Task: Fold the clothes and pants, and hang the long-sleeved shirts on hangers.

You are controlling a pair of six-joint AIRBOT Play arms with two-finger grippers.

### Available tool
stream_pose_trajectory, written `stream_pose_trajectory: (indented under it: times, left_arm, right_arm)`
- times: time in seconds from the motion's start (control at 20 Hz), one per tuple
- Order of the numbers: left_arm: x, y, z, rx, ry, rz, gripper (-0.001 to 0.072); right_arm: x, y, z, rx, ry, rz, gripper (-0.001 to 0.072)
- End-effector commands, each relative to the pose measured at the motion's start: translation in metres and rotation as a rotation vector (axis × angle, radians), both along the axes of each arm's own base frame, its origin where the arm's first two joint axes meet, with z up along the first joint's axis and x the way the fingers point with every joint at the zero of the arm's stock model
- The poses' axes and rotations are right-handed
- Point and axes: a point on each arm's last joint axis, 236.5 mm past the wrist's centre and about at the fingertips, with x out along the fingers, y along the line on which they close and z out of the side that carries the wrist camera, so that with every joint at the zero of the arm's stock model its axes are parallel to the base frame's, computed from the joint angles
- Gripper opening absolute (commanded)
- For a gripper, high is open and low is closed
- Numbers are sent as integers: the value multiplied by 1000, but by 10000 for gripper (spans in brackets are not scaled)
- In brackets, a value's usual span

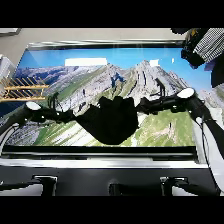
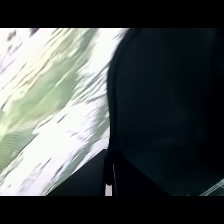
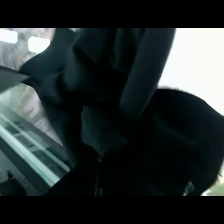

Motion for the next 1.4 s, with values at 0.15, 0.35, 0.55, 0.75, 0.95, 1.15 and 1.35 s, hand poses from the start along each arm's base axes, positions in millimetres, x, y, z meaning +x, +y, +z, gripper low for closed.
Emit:
stream_pose_trajectory:
  times: [0.15, 0.35, 0.55, 0.75, 0.95, 1.15, 1.35]
  left_arm:
    - [71, 51, 206, 117, -454, 145, 15]
    - [38, 79, 368, 148, -753, 285, 15]
    - [-40, 70, 472, 96, -981, 350, 15]
    - [-96, 67, 500, 91, -1042, 389, 15]
    - [-97, 64, 474, 121, -946, 351, 16]
    - [-53, 62, 386, 132, -661, 283, 16]
    - [4, 42, 252, 119, -323, 209, 16]
  right_arm:
    - [24, -59, 172, -297, -539, -133, 31]
    - [-22, -91, 318, -393, -888, -276, 32]
    - [-106, -92, 408, -325, -1101, -362, 32]
    - [-157, -92, 430, -262, -1137, -405, 32]
    - [-143, -89, 421, -215, -1061, -422, 33]
    - [-68, -60, 322, -165, -607, -309, 33]
    - [16, -33, 175, -132, -147, -175, 33]
